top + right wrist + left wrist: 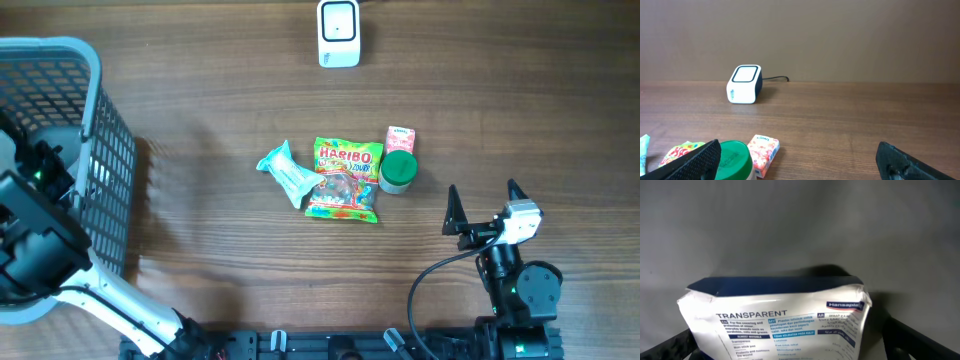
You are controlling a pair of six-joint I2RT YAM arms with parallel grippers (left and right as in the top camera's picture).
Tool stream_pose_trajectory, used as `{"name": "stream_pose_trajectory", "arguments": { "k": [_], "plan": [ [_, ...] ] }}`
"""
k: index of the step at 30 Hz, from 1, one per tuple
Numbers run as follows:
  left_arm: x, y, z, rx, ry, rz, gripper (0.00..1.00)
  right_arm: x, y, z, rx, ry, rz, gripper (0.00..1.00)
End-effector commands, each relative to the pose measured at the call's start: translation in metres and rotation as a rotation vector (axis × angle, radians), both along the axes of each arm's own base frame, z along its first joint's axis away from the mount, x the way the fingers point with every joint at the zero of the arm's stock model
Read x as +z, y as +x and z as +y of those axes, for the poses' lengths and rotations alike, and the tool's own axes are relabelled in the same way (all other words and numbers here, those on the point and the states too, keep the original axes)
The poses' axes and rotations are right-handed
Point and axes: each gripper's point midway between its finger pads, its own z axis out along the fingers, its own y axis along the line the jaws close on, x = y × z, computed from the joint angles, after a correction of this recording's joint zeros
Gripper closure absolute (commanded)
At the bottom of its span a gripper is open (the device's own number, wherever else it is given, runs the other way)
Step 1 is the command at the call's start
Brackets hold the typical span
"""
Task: Scan the item barcode
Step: 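Reach into the basket and grasp the white Hansaplast pouch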
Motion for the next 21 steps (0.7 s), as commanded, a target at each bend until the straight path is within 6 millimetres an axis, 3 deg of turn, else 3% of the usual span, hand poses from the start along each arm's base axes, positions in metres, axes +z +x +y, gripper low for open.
{"name": "stream_pose_trajectory", "arguments": {
  "k": [1,4,7,12,16,21],
  "plan": [
    [-0.015,-0.001,-0.013,-0.192,0.04,0.113,0.0,0.001,0.0,-0.002,-0.01,0.014,-0.003,0.0],
    [-0.015,0.008,-0.033,-0.273,0.035,0.133,0.0,0.001,0.0,-0.002,-0.01,0.014,-0.003,0.0],
    [-0.016,0.006,-0.039,-0.287,0.024,0.151,0.0,0.001,0.0,-0.002,-0.01,0.015,-0.003,0.0],
    [-0.025,-0.008,-0.035,-0.274,0.012,0.212,0.0,0.001,0.0,-0.002,-0.01,0.014,-0.003,0.0],
    [-0.044,-0.022,-0.048,-0.277,-0.073,0.281,0.01,0.001,0.0,-0.002,-0.01,0.014,-0.003,0.0],
    [-0.042,-0.031,-0.043,-0.289,-0.05,0.335,0.17,0.001,0.0,-0.002,-0.01,0.014,-0.003,0.0]
  ]
}}
